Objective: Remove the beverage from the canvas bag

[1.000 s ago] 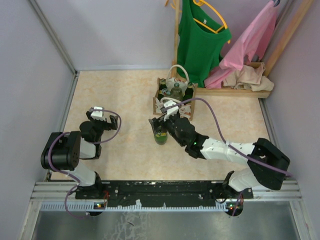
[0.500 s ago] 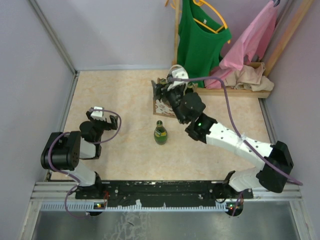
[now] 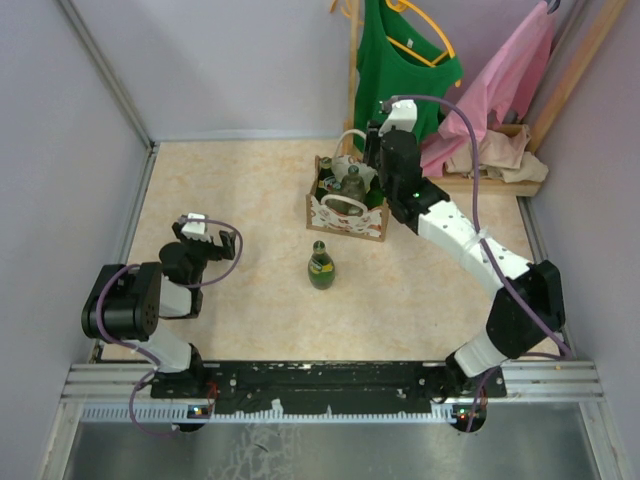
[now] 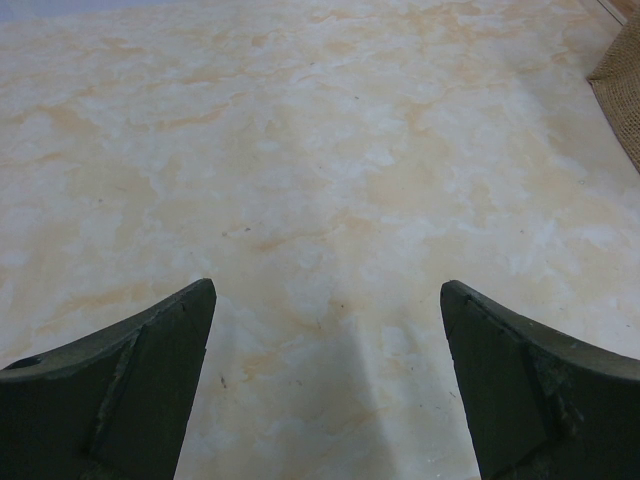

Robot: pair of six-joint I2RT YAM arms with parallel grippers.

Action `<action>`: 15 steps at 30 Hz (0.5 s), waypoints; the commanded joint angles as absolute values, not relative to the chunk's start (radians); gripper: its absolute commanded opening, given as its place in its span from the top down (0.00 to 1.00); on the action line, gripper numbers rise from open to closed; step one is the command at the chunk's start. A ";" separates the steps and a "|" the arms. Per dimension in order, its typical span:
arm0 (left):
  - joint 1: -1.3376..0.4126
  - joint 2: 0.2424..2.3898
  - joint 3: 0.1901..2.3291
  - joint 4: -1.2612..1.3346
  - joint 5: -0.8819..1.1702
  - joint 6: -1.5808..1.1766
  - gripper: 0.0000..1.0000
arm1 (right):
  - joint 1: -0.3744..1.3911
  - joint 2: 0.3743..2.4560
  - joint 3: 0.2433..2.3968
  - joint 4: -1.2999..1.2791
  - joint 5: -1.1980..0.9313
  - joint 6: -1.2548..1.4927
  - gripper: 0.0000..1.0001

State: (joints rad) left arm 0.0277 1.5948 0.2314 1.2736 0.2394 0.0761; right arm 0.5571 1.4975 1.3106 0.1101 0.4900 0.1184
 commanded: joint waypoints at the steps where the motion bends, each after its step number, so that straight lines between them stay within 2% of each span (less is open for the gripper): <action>1: 0.021 1.595 0.242 1.284 0.240 0.081 0.00 | 0.511 1.530 1.319 0.077 0.433 0.164 0.53; 3: 0.021 1.595 0.242 1.284 0.239 0.080 0.00 | 0.499 1.554 1.316 0.074 0.422 0.159 0.45; 7: 0.020 1.595 0.242 1.284 0.241 0.080 0.00 | 0.476 1.599 1.321 0.072 0.380 0.158 0.36; 15: 0.021 1.595 0.242 1.284 0.239 0.080 0.00 | 0.470 1.679 1.315 0.094 0.403 0.127 0.39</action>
State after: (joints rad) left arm 0.0277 1.5948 0.2314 1.2739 0.2394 0.0761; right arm 0.4812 1.6527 1.3090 0.0547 0.3969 0.1497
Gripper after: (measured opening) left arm 0.998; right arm 0.617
